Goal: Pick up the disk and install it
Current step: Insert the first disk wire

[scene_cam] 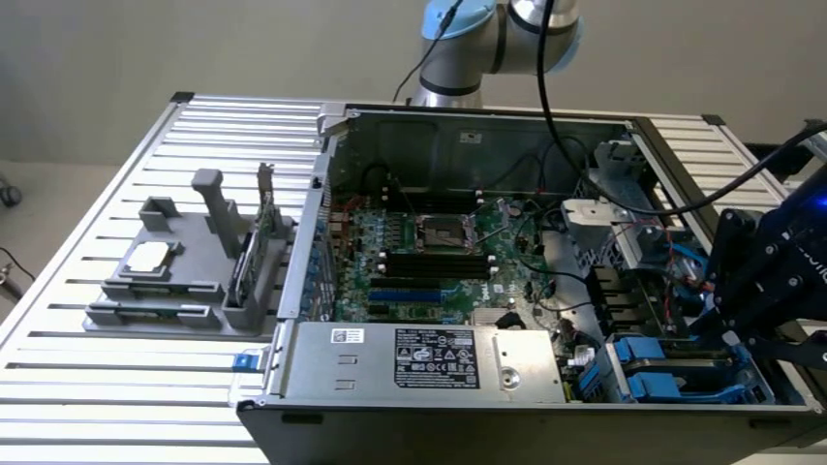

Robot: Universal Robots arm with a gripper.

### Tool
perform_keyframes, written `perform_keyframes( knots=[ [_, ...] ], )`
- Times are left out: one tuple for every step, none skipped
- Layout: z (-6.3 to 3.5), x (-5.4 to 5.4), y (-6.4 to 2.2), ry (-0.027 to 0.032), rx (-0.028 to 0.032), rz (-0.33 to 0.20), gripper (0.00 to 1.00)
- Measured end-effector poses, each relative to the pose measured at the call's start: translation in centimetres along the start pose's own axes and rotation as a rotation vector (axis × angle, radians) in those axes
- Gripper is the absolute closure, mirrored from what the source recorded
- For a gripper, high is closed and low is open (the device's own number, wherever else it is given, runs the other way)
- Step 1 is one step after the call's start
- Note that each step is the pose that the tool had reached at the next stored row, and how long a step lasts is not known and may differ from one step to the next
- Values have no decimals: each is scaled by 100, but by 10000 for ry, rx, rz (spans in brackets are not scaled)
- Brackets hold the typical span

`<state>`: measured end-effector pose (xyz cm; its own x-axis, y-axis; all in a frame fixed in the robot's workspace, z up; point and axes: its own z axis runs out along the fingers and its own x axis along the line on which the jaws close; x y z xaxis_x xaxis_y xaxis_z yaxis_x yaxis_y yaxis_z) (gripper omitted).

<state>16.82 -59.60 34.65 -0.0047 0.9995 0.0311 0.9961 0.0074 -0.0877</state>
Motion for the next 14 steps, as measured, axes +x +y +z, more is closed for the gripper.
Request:
perform_keyframes(
  knots=[
    [2,0,0,-77,2,15,84],
    [4,0,1,-112,2,18,84],
    [6,5,1,-131,2,26,84],
    [5,15,1,-183,3,36,84],
    [5,27,1,-244,2,45,84],
    [6,39,1,-297,3,53,84],
    [6,53,1,-358,3,60,84],
    [7,66,1,-414,3,68,84],
    [8,80,1,-453,2,73,84],
    [8,95,2,-480,3,79,84],
    [8,109,2,-507,3,85,84],
    [8,123,2,-538,3,92,84],
    [9,133,2,-574,3,102,84],
    [9,138,3,-622,4,119,84]
  ],
)
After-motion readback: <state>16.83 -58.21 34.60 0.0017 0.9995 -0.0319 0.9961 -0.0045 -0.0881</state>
